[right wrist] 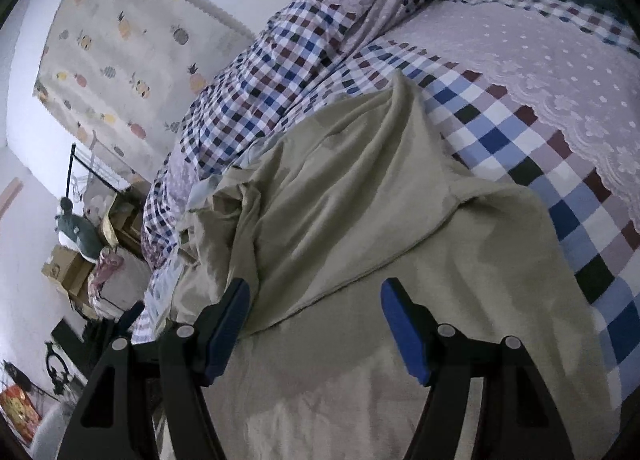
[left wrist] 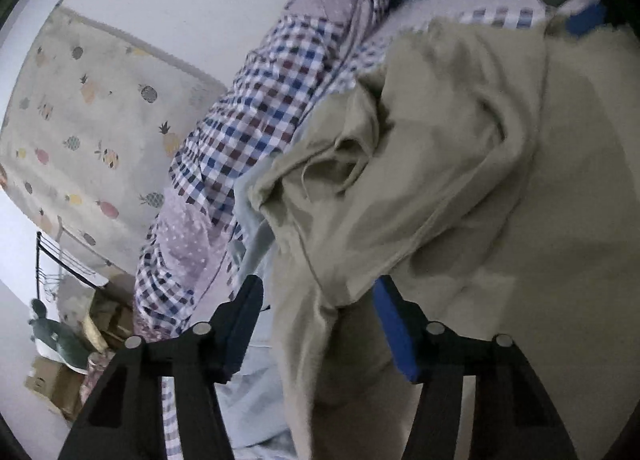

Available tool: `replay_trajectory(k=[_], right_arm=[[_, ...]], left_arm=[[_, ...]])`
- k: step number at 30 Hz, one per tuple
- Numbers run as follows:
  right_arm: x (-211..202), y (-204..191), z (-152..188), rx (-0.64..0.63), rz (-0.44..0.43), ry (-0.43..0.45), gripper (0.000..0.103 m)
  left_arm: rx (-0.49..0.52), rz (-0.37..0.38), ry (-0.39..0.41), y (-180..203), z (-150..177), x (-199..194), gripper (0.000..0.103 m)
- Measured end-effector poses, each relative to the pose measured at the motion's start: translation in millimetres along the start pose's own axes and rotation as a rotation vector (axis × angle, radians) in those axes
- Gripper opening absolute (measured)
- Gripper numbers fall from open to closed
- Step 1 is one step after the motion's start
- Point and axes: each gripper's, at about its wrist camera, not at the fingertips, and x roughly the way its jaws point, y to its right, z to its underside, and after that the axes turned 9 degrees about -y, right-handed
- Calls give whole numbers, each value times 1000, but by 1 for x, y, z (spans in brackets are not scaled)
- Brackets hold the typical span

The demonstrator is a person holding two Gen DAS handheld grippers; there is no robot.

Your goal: Fold clothes

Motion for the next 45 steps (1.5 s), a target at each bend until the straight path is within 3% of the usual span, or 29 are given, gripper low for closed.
replay_trajectory(k=[1,2,3,4,6,9,11,14,16,18,20,22,23,24,27,35,37,39,41,45], right_arm=[[2,-2,0,-10,5,-1,73],[4,-5,0,-17,9,-3,73],[6,-7,1,-25,13,-7,73],[8,-9,1,-31,15,-11,73],[11,-11,3,-34,18,-20,73],[15,-14,6,-41,17,-28,73],[16,-17,8,-52,18,-31,73],[18,-23,13,-74,20,-41,73],[19,-28,15,-100,26,-44,73],[19,-33,17,-122,35,-45,73],[20,-34,17,-129,36,-46,73],[21,-33,18,-124,39,-51,73],[22,-32,19,-118,39,-55,73],[24,-30,19,-109,39,-60,73],[24,-27,19,-95,36,-64,73],[23,-21,16,-77,28,-67,73],[22,-20,15,-74,25,-66,73],[20,-18,14,-71,23,-64,73],[19,-18,14,-69,23,-63,73],[17,-18,13,-71,23,-62,73]], left_arm=[[7,3,-3,0,-1,4,48],[8,9,-5,-1,-3,10,36],[2,14,-4,-1,-3,13,14],[-17,21,-2,-4,-4,15,3],[-114,53,11,-20,-5,18,1],[-347,120,42,-61,4,18,0],[-543,127,45,-98,23,23,0],[-768,122,-20,-140,60,42,0],[-838,188,-58,-153,82,56,0],[-751,230,-33,-143,82,46,0],[-600,203,16,-122,71,26,5],[-449,159,62,-94,58,4,25],[-381,141,82,-80,53,-3,48],[-325,131,112,-68,49,-10,63],[-217,106,170,-42,40,-26,66],[5,7,120,-3,19,-9,64],[41,-7,99,3,14,-1,51],[48,-28,68,4,10,10,24],[12,-22,56,-2,6,18,11],[-154,10,69,-31,4,25,3]])
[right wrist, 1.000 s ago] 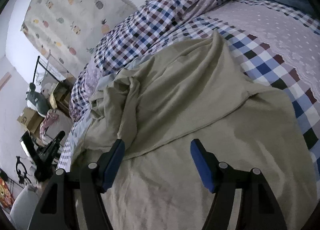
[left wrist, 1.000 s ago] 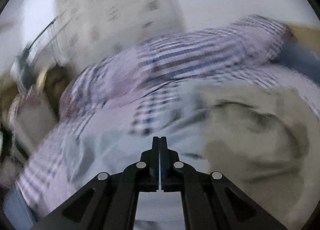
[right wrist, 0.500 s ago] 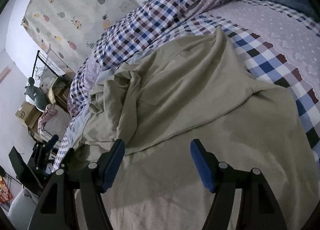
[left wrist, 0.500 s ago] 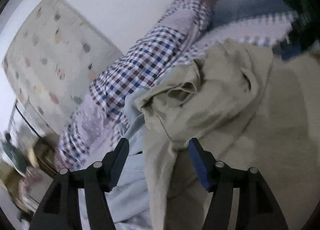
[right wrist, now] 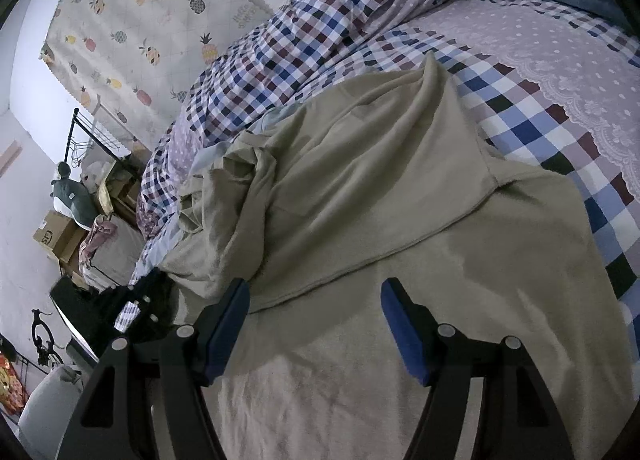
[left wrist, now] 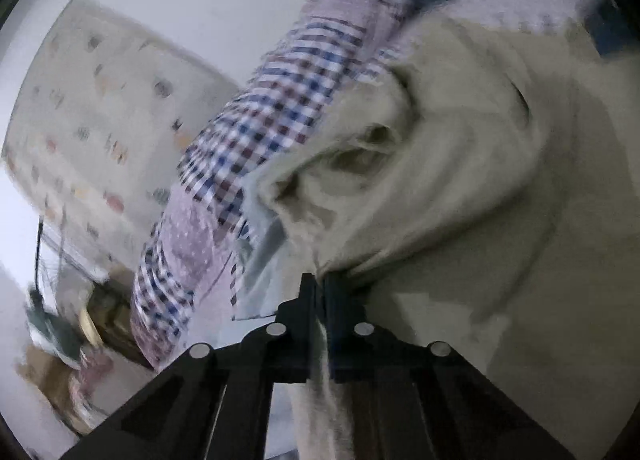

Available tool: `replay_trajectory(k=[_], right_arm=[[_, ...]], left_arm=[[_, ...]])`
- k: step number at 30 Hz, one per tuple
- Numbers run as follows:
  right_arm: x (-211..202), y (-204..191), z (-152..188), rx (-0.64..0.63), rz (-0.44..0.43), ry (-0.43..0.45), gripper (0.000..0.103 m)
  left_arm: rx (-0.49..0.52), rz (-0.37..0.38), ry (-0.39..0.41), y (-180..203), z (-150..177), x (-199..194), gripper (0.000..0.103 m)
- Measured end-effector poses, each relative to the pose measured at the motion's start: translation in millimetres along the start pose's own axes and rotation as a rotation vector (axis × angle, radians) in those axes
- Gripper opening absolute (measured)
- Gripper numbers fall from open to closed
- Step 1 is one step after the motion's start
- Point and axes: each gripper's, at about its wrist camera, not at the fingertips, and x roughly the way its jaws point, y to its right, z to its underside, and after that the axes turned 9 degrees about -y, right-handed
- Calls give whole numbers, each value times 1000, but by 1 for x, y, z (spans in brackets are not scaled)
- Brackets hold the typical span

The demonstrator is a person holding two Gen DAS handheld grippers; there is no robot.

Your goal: Fold clothes

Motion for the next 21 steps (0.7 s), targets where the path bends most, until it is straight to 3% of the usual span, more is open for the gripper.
replay_trajectory(k=[4,10,13,21], right_arm=[[-1,0,-1,1,0,1,73],[-1,-3,-1,-8,-4,-5,73],[1,-5,0,-21,0,-15,73],[12,-28,10,-130,39,-49,73]], left_arm=[[-291,22,-3,-58,10,3,3],[-620,115,-120,-112,65,27,3],[-680,98,-170,-106,81,38,2],[-797,190,-94,-116,101,31,2]])
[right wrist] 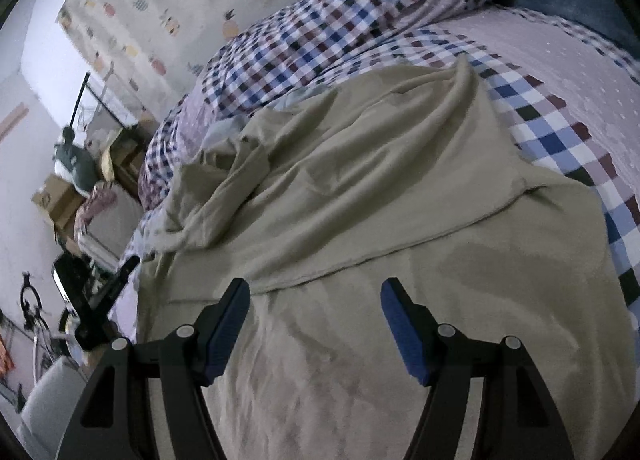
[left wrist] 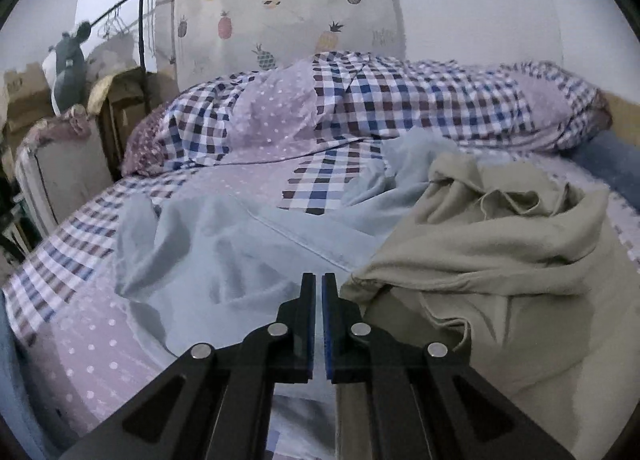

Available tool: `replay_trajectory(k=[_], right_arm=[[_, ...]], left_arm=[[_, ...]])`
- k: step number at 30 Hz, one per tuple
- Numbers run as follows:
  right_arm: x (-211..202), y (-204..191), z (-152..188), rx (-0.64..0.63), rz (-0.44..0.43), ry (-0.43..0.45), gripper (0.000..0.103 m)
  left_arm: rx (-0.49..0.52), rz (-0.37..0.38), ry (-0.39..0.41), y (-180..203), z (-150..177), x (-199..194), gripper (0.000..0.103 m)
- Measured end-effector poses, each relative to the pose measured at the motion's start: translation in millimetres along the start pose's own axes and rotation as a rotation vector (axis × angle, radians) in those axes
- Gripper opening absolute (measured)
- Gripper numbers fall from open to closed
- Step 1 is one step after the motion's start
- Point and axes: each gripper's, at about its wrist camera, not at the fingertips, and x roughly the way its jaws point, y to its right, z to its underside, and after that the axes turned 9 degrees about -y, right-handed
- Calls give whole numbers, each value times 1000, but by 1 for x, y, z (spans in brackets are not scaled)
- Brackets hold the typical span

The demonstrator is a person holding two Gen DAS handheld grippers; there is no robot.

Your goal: Fold clothes

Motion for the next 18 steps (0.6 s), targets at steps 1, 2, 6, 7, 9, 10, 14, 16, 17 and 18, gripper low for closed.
replay_trajectory(k=[1,2,6,7,9,10,14,16,17,18], right_arm=[[1,-3,1,-13,8,-3,73],[1,-7,3,-30,18,-5,73],[-1,-21,8,-82,39,-7,73],[-3,-25,9,-95,39,-7,73],[-8,-33,9,-129,54,3,73],[-11,-37,9,-149,64,11,73],[-24,-66,1,-256,90,33,73],[-23,-89,-11,-333,112,35,72],[-21,-103,-19,-378,124,35,71],[-17,-119,-31,-422,127,30,71]], left_arm=[[-14,28,4,-4,2,-1,3],[-28,59,5,-8,4,-2,7],[-78,172,25,-22,11,-4,55],[-85,197,38,-25,13,-6,63],[-85,268,26,-28,12,-4,71],[-85,294,23,-29,12,-4,71],[-40,338,51,-25,7,-14,71],[-1,317,65,-20,3,-19,71],[21,318,57,-17,1,-18,71],[50,326,47,-14,1,-17,71]])
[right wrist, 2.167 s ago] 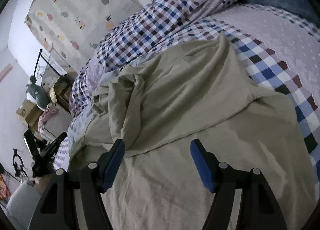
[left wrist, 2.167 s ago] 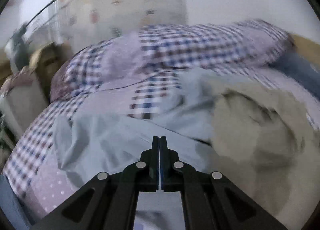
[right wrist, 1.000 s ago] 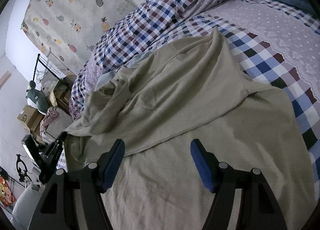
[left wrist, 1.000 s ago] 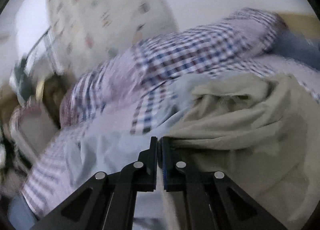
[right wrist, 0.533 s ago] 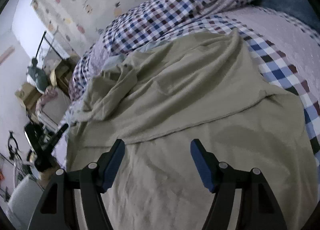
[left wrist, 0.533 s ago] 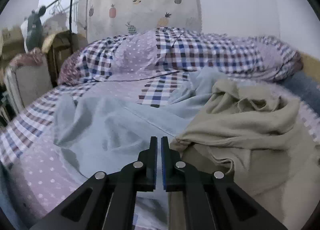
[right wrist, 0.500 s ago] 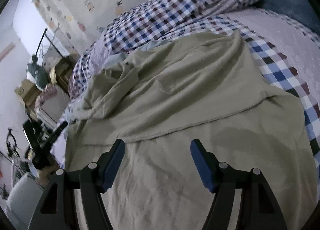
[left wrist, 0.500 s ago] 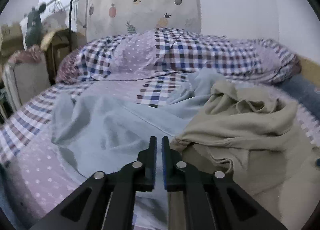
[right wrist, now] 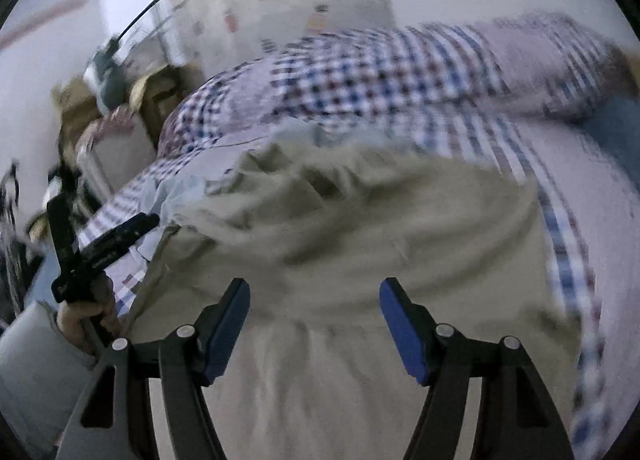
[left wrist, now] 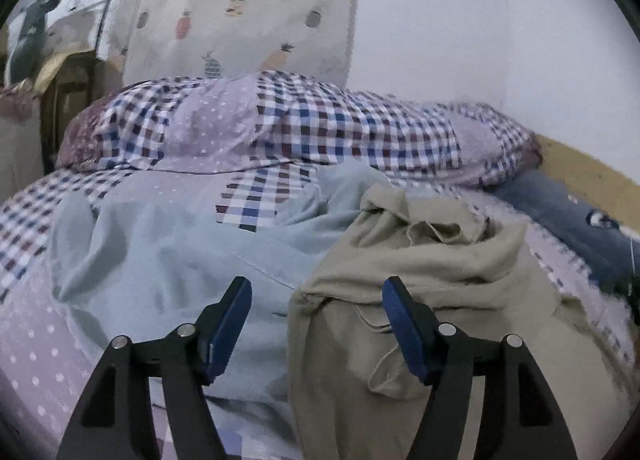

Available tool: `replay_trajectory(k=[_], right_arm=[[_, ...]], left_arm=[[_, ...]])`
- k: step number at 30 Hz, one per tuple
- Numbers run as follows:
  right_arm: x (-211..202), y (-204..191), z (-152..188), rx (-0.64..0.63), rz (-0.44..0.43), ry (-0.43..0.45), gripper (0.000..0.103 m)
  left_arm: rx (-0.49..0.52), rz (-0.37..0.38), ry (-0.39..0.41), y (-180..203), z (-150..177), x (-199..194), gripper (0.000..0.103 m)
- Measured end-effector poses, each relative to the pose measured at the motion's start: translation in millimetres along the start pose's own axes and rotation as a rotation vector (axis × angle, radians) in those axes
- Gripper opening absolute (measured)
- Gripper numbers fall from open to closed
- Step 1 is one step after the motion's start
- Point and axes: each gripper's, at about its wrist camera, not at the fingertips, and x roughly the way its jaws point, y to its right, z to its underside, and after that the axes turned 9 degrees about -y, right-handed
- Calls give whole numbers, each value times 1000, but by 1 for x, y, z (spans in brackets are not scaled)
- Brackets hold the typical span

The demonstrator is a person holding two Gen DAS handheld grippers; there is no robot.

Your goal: Fold clothes

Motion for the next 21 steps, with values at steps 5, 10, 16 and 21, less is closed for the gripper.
replay_trajectory(k=[5,10,16,21], right_arm=[[42,-50,-80,-181,-22,-79,70],[113,-75,-115,-255,71,-219,56],[147,-70,-122,-258,154,-283,4],[41,-5,-124,3,147,46,4]], left_arm=[[65,23,-101,8,-4,23,70],[32,35,-94,4,-11,30,45],[20,31,-108,3,-9,34,6],[41,17,-121,6,-6,37,1]])
